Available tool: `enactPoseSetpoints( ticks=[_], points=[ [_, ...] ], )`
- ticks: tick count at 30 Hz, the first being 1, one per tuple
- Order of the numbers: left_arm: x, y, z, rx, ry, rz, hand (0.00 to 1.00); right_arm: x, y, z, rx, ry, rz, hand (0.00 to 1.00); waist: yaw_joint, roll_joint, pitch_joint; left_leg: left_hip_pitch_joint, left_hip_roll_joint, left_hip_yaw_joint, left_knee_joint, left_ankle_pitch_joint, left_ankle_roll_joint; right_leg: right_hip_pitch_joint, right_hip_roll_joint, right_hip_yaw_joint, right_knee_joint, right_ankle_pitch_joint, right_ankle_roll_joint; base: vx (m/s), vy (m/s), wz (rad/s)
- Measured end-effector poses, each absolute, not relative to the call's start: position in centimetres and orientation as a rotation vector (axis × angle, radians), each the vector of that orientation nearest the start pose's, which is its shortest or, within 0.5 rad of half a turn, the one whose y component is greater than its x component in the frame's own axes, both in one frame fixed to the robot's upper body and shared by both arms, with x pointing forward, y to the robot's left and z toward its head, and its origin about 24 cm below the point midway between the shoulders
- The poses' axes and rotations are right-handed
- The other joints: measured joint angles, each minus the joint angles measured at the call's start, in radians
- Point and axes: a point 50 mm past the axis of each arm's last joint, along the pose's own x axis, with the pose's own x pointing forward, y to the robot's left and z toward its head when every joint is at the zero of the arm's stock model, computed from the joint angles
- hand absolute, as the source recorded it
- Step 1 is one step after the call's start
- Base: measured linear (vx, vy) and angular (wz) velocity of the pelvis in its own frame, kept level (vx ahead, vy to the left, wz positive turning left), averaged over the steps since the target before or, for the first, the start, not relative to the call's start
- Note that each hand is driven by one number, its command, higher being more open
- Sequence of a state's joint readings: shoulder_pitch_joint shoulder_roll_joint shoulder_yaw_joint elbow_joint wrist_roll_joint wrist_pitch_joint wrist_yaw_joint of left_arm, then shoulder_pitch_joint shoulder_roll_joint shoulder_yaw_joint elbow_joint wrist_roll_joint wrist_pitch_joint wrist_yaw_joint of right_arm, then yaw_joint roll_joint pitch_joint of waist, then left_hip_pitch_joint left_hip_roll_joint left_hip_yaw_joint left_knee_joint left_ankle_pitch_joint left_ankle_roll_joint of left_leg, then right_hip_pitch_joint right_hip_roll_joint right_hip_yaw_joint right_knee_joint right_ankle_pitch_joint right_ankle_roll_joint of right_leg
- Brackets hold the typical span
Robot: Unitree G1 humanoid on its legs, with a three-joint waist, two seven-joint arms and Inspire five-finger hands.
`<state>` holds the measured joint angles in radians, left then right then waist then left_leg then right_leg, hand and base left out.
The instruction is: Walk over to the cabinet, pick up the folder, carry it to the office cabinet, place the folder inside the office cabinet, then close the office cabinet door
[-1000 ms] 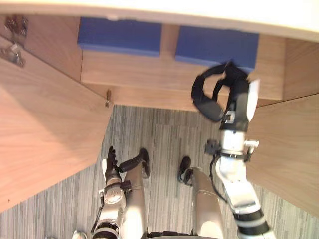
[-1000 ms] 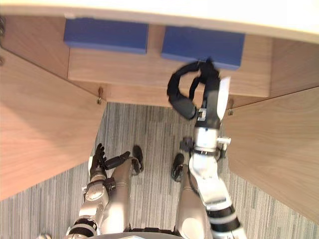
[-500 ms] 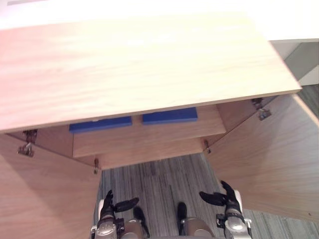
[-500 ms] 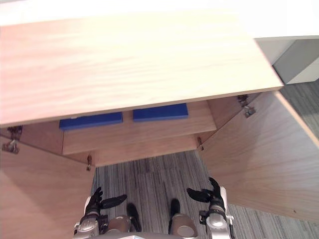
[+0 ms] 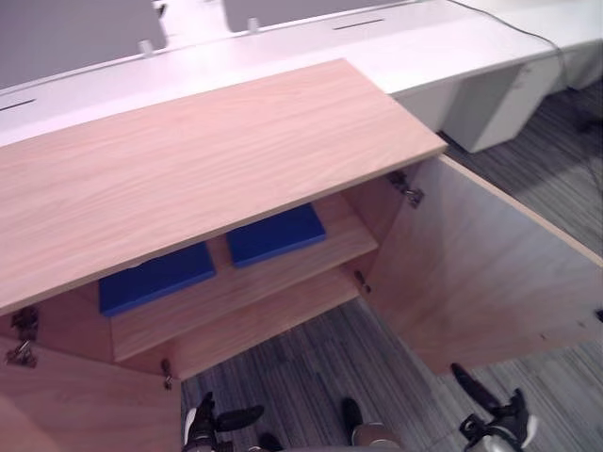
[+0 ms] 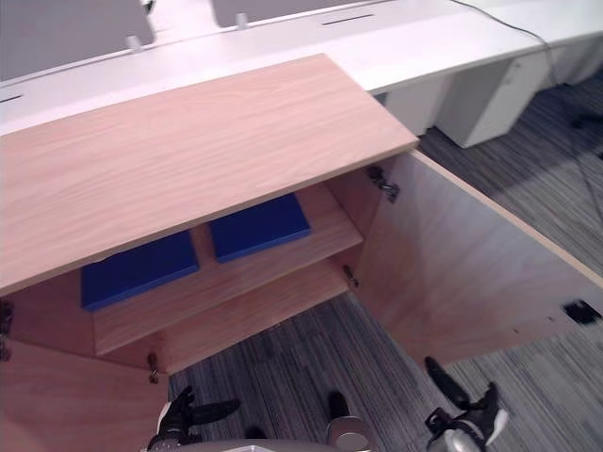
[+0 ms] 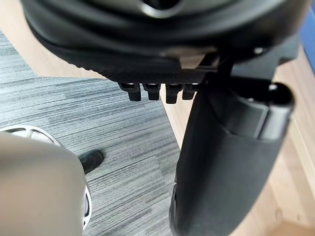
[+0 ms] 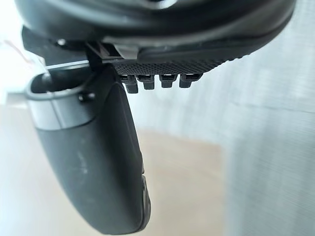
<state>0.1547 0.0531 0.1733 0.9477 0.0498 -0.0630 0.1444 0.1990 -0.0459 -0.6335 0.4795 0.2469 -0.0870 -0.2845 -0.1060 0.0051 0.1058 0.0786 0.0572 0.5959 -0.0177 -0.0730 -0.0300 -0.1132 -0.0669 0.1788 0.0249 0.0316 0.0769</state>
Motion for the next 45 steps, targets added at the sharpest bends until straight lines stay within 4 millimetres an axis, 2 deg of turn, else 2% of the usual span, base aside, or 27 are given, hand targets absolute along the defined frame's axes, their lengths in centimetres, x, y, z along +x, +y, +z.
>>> enactPoseSetpoints(
  ticks=[2, 3, 7, 9, 11, 15, 22, 24, 28, 29, 31, 33, 34, 36, 37, 38, 39, 41, 42, 44, 45],
  points=[
    [8.5, 20.7, -15.5, 0.099, 1.033, 0.308, 1.00, 11.4, -33.4, -5.6, 0.150, 0.393, -1.071, 1.00, -0.018, 0.001, -0.006, 0.001, -0.007, 0.049, 0.004, -0.012, -0.001, -0.022, 0.005, 0.054, -0.007, 0.014, 0.004, -0.03, -0.008, -0.60],
    [8.5, 20.7, -15.5, 0.102, 1.034, 0.301, 1.00, 12.0, -33.8, -5.2, 0.154, 0.368, -1.068, 1.00, -0.021, 0.002, -0.005, 0.001, -0.009, 0.057, 0.006, -0.016, -0.001, -0.026, 0.006, 0.066, -0.009, 0.019, 0.007, 0.00, -0.015, -0.56],
    [8.7, 20.7, -15.4, 0.132, 1.019, 0.250, 1.00, 16.7, -35.8, -1.5, 0.142, 0.209, -0.982, 1.00, -0.029, 0.015, 0.002, -0.022, -0.013, 0.093, 0.059, -0.050, 0.014, -0.060, 0.011, 0.139, -0.016, 0.045, 0.029, 0.03, -0.019, -0.54],
    [9.0, 20.7, -15.3, 0.147, 1.004, 0.226, 1.00, 20.3, -36.5, 1.4, 0.084, 0.116, -0.874, 1.00, -0.032, 0.035, 0.015, -0.052, -0.015, 0.099, 0.091, -0.073, 0.025, -0.091, 0.011, 0.180, -0.028, 0.062, 0.038, 0.06, -0.025, -0.52],
    [9.2, 20.6, -15.2, 0.159, 0.996, 0.209, 1.00, 22.8, -36.7, 3.4, 0.032, 0.075, -0.797, 1.00, -0.032, 0.055, 0.028, -0.071, -0.016, 0.099, 0.107, -0.088, 0.026, -0.111, 0.011, 0.202, -0.029, 0.069, 0.044, 0.06, -0.027, -0.37],
    [9.7, 20.0, -15.1, 0.171, 0.971, 0.170, 1.00, 26.1, -36.6, 5.7, -0.053, 0.055, -0.683, 1.00, -0.031, 0.101, 0.058, -0.093, -0.013, 0.099, 0.131, -0.109, 0.024, -0.129, 0.010, 0.209, -0.029, 0.072, 0.047, 0.04, -0.016, -0.10],
    [10.0, 19.4, -15.1, 0.180, 0.955, 0.129, 1.00, 26.9, -36.4, 6.3, -0.100, 0.056, -0.637, 1.00, -0.039, 0.108, 0.084, -0.108, -0.005, 0.084, 0.143, -0.113, 0.023, -0.137, 0.009, 0.205, -0.027, 0.074, 0.050, 0.00, -0.017, 0.02],
    [10.2, 19.2, -15.0, 0.177, 0.947, 0.127, 1.00, 26.3, -36.1, 6.2, -0.110, 0.051, -0.633, 1.00, -0.041, 0.108, 0.084, -0.114, -0.004, 0.071, 0.149, -0.113, 0.023, -0.138, 0.008, 0.199, -0.027, 0.074, 0.050, -0.01, -0.023, 0.09],
    [10.1, 19.1, -15.1, 0.155, 0.956, 0.158, 1.00, 23.5, -32.3, 5.0, -0.032, -0.019, -0.626, 1.00, -0.053, 0.105, 0.086, -0.121, 0.006, 0.057, 0.160, -0.114, 0.025, -0.135, 0.010, 0.198, -0.032, 0.080, 0.053, 0.00, -0.017, 0.01],
    [10.1, 19.1, -15.2, 0.148, 0.960, 0.171, 1.00, 22.1, -29.9, 4.2, 0.007, -0.030, -0.617, 1.00, -0.059, 0.100, 0.089, -0.118, 0.014, 0.052, 0.167, -0.114, 0.025, -0.129, 0.015, 0.198, -0.032, 0.084, 0.052, 0.00, -0.036, -0.04],
    [10.2, 19.0, -15.2, 0.152, 0.962, 0.171, 1.00, 20.5, -27.3, 3.2, 0.050, -0.018, -0.598, 1.00, -0.067, 0.090, 0.095, -0.112, 0.021, 0.049, 0.176, -0.115, 0.025, -0.117, 0.018, 0.199, -0.039, 0.091, 0.048, -0.01, -0.043, -0.03],
    [10.4, 19.1, -15.1, 0.166, 0.963, 0.173, 1.00, 17.9, -22.9, 1.9, 0.096, 0.038, -0.520, 1.00, -0.082, 0.067, 0.110, -0.111, 0.042, 0.049, 0.206, -0.129, 0.020, -0.104, 0.030, 0.203, -0.043, 0.101, 0.042, -0.06, -0.053, -0.09],
    [10.5, 19.1, -15.1, 0.167, 0.965, 0.179, 1.00, 17.2, -21.7, 1.5, 0.108, 0.056, -0.494, 1.00, -0.085, 0.061, 0.113, -0.111, 0.048, 0.050, 0.217, -0.138, 0.011, -0.101, 0.033, 0.205, -0.043, 0.103, 0.041, -0.09, -0.060, -0.14],
    [10.8, 18.8, -15.1, 0.163, 0.965, 0.185, 1.00, 14.3, -17.8, 0.6, 0.164, 0.134, -0.391, 1.00, -0.087, 0.042, 0.117, -0.120, 0.088, 0.056, 0.285, -0.166, 0.005, -0.089, 0.052, 0.208, -0.038, 0.110, 0.036, -0.08, -0.057, -0.14],
    [11.0, 18.7, -15.1, 0.163, 0.962, 0.185, 1.00, 13.8, -16.9, 0.5, 0.176, 0.152, -0.365, 1.00, -0.086, 0.038, 0.120, -0.124, 0.098, 0.058, 0.303, -0.171, 0.006, -0.088, 0.058, 0.208, -0.033, 0.110, 0.036, -0.09, -0.066, -0.12],
    [11.7, 18.7, -14.9, 0.172, 0.952, 0.181, 1.00, 12.8, -15.2, 0.4, 0.199, 0.187, -0.308, 1.00, -0.083, 0.026, 0.127, -0.135, 0.120, 0.058, 0.341, -0.183, 0.004, -0.092, 0.070, 0.208, -0.017, 0.110, 0.036, -0.08, -0.057, -0.07],
    [12.2, 18.7, -14.8, 0.179, 0.943, 0.181, 1.00, 12.5, -14.4, 0.3, 0.211, 0.202, -0.280, 1.00, -0.079, 0.019, 0.132, -0.143, 0.131, 0.056, 0.364, -0.190, 0.005, -0.096, 0.076, 0.205, -0.006, 0.110, 0.037, -0.11, -0.074, 0.03],
    [14.6, 18.1, -14.1, 0.215, 0.885, 0.136, 1.00, 11.6, -11.8, 0.1, 0.235, 0.252, -0.157, 1.00, -0.052, -0.005, 0.150, -0.193, 0.173, 0.022, 0.451, -0.210, 0.005, -0.117, 0.093, 0.174, 0.032, 0.108, 0.038, -0.14, -0.070, 0.25],
    [15.5, 17.8, -13.8, 0.224, 0.864, 0.118, 1.00, 11.6, -11.2, 0.1, 0.235, 0.259, -0.124, 1.00, -0.043, -0.012, 0.158, -0.205, 0.177, 0.006, 0.465, -0.211, 0.007, -0.121, 0.093, 0.161, 0.042, 0.103, 0.042, -0.17, -0.061, 0.61],
    [18.1, 16.8, -12.7, 0.242, 0.792, 0.067, 1.00, 12.8, -9.0, 0.4, 0.233, 0.243, 0.041, 1.00, -0.008, -0.019, 0.183, -0.274, 0.183, -0.081, 0.520, -0.218, 0.019, -0.138, 0.083, 0.083, 0.076, 0.084, 0.028, -0.22, -0.054, 0.90],
    [18.5, 16.6, -12.5, 0.246, 0.782, 0.060, 1.00, 13.5, -8.5, 0.5, 0.221, 0.228, 0.095, 1.00, 0.004, -0.020, 0.188, -0.283, 0.181, -0.100, 0.526, -0.217, 0.017, -0.137, 0.079, 0.064, 0.082, 0.082, 0.025, -0.17, -0.037, 0.84]
  ],
)
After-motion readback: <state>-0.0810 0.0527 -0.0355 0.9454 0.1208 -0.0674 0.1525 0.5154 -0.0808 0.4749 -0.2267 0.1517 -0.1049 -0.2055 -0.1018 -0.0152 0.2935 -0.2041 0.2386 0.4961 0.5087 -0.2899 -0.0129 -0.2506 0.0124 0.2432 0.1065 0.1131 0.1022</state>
